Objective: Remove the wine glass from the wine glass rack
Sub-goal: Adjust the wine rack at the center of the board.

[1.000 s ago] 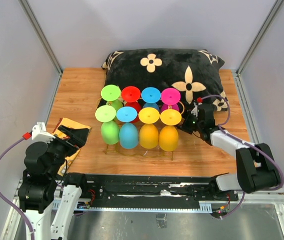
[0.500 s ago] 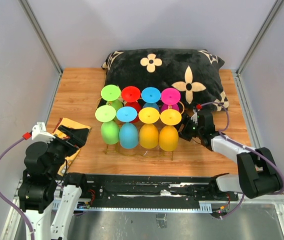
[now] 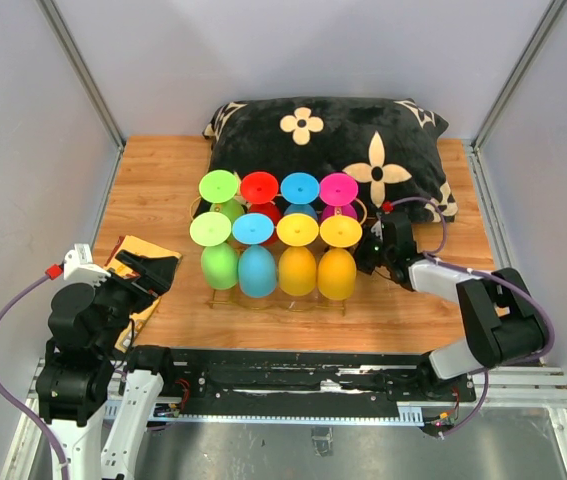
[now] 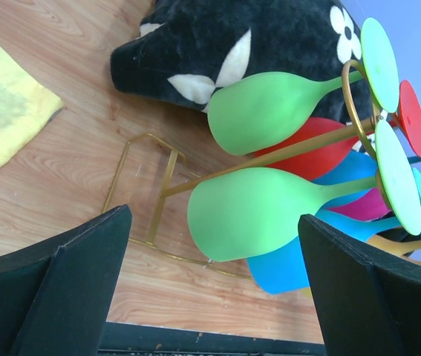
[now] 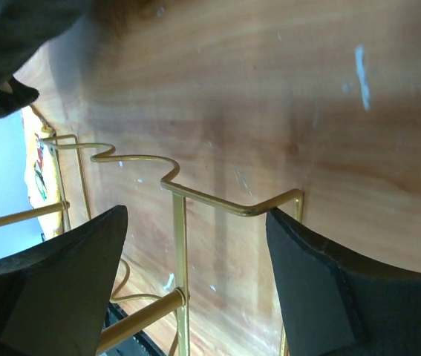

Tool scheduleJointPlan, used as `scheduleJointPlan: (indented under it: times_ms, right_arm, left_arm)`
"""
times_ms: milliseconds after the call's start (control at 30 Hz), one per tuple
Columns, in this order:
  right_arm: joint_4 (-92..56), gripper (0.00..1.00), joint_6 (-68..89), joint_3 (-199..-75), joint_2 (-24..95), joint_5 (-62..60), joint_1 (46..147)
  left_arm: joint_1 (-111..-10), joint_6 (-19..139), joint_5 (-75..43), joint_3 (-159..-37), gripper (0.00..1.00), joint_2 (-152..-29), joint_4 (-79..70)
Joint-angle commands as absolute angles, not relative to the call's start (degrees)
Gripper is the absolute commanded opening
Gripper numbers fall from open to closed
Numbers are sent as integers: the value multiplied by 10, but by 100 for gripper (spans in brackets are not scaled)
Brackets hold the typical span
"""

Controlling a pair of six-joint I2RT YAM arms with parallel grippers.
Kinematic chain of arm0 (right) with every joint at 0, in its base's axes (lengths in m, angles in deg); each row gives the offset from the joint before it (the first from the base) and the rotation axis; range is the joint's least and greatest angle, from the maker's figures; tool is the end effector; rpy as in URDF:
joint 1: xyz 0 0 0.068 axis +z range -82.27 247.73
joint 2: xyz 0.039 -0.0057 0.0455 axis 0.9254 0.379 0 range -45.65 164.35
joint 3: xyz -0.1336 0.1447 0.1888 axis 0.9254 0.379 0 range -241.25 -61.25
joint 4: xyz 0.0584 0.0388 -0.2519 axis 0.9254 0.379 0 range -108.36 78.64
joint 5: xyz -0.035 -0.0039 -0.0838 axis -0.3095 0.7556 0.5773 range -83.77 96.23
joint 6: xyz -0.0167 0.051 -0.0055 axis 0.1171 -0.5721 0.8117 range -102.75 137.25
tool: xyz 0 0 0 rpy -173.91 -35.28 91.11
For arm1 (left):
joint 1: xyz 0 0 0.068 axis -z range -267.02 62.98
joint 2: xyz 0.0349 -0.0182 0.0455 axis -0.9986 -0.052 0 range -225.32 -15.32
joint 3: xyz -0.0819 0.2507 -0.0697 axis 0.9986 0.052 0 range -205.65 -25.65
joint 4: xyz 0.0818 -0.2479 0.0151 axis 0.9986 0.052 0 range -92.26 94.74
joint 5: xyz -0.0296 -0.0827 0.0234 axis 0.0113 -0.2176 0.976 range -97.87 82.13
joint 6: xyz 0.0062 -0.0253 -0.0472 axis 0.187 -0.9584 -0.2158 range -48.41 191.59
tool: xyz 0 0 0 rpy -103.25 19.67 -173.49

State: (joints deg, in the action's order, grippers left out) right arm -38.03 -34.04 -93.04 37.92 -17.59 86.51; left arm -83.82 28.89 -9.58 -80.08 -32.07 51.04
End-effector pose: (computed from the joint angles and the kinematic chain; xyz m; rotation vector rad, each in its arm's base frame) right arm 0.2600 0.1036 0.1638 0.3847 2.2744 1.1229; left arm 0.0299 -0.0026 0.3574 -0.6164 1.7802 -0.5832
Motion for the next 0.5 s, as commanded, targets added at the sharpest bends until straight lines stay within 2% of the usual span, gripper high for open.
scheduleJointPlan:
  times_ms: [0, 233, 467]
  right_arm:
    - [-407, 76, -302, -991, 416, -141, 872]
    - [-426, 75, -289, -1038, 484, -159, 871]
    - [-347, 77, -242, -1058, 466, -132, 867]
  left_arm:
    - [-835, 294, -103, -818, 100, -329, 508]
    - [-835, 298, -104, -835, 100, -335, 510]
    - [-835, 311, -124, -841, 100, -337, 501]
